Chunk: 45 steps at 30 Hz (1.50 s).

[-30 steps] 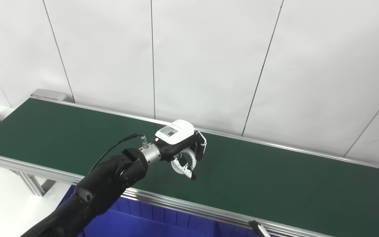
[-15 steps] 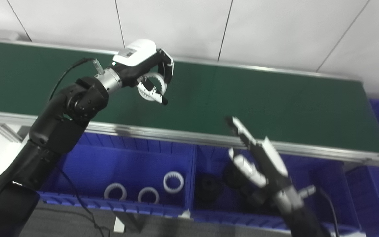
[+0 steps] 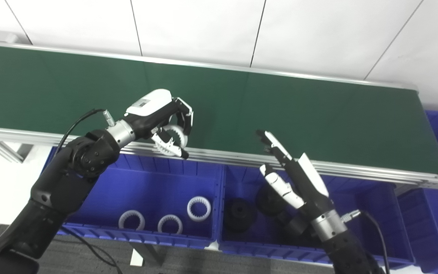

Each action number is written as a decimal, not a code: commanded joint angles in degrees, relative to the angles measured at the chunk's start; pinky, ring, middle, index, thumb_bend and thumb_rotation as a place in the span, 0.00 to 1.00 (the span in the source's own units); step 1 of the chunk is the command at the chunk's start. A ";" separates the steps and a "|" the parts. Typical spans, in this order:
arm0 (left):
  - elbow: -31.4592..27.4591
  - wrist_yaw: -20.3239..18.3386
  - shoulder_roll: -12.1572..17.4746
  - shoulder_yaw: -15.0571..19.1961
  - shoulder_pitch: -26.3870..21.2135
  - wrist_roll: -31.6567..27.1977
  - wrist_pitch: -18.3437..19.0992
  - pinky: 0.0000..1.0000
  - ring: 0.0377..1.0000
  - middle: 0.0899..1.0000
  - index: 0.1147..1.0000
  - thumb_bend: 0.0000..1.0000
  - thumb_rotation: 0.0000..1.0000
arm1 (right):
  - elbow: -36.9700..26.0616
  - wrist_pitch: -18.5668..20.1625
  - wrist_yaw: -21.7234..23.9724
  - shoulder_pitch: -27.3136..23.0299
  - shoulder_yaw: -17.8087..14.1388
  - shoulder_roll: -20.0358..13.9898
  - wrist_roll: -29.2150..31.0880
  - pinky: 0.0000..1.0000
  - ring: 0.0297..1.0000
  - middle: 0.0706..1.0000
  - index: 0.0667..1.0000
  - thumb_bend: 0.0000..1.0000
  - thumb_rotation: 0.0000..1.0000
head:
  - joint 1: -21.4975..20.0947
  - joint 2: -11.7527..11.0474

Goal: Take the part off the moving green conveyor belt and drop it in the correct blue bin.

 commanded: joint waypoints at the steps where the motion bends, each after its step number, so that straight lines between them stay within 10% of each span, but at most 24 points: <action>1: 0.07 1.49 0.04 0.49 -0.24 -0.34 -1.66 0.38 0.44 0.46 0.23 0.46 0.00 | -2.29 0.52 -0.14 -0.71 -0.43 -0.04 0.74 0.90 0.96 0.98 0.95 0.37 1.00 | 0.16 0.53; 35: 9.31 6.63 -2.43 -5.09 7.23 7.74 -3.85 0.37 0.44 0.46 0.27 0.46 0.00 | -5.33 4.24 0.73 -0.82 -1.03 -0.37 0.70 0.88 0.94 0.97 0.95 0.34 0.95 | -0.54 1.21; 45: 3.37 0.01 -1.15 -6.03 9.38 6.25 0.97 0.37 0.44 0.47 0.37 0.46 0.00 | -5.29 4.46 0.64 -1.06 -0.97 -0.45 0.77 0.87 0.94 0.97 0.94 0.33 0.95 | -0.18 1.33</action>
